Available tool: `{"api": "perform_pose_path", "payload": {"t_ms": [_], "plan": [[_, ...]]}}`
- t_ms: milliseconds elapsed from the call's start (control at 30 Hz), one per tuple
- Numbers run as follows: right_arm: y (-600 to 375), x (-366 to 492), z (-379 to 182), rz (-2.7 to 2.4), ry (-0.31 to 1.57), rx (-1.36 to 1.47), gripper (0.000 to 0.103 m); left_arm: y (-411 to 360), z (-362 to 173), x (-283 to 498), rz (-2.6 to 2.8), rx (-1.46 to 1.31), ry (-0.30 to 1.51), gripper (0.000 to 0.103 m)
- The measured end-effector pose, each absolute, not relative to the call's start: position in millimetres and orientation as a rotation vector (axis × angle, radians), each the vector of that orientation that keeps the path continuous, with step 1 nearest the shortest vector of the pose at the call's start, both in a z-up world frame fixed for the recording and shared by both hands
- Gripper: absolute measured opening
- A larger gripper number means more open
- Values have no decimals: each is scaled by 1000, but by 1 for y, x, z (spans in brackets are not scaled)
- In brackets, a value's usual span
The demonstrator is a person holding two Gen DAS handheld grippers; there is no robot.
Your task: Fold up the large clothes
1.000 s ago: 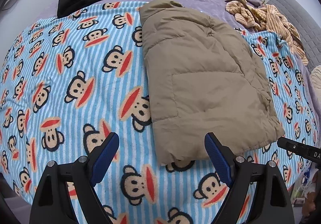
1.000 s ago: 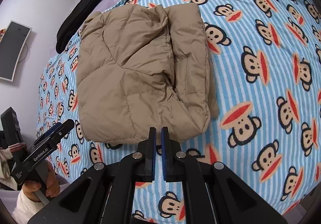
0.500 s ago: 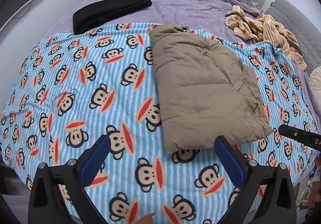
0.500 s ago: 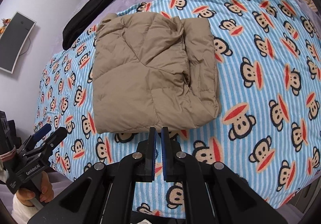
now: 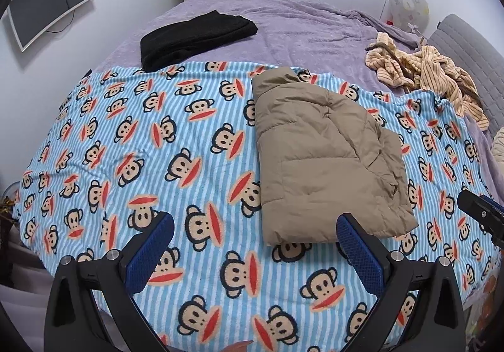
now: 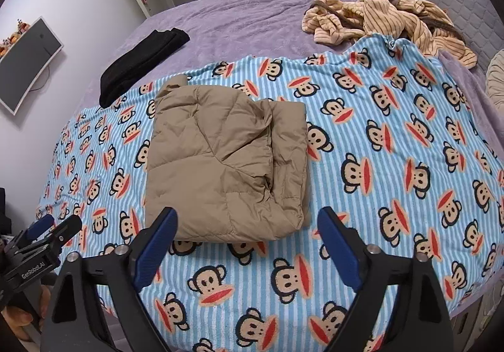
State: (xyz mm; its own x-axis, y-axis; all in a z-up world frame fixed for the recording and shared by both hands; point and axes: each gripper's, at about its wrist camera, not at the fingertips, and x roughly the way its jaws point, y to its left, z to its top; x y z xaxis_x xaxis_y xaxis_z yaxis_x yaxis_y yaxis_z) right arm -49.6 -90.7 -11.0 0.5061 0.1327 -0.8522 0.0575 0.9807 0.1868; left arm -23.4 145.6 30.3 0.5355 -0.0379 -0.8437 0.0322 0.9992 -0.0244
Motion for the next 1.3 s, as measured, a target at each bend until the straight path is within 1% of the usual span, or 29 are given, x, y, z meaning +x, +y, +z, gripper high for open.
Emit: {"api": "perform_pose_path", "payload": {"t_ms": [133, 1300], "plan": [[-88, -51, -4, 50, 1010, 167, 103, 144, 35, -27, -32, -3, 995, 103], [-87, -54, 0, 56, 1015, 148, 103, 141, 43, -28, -27, 14, 982, 103]]}}
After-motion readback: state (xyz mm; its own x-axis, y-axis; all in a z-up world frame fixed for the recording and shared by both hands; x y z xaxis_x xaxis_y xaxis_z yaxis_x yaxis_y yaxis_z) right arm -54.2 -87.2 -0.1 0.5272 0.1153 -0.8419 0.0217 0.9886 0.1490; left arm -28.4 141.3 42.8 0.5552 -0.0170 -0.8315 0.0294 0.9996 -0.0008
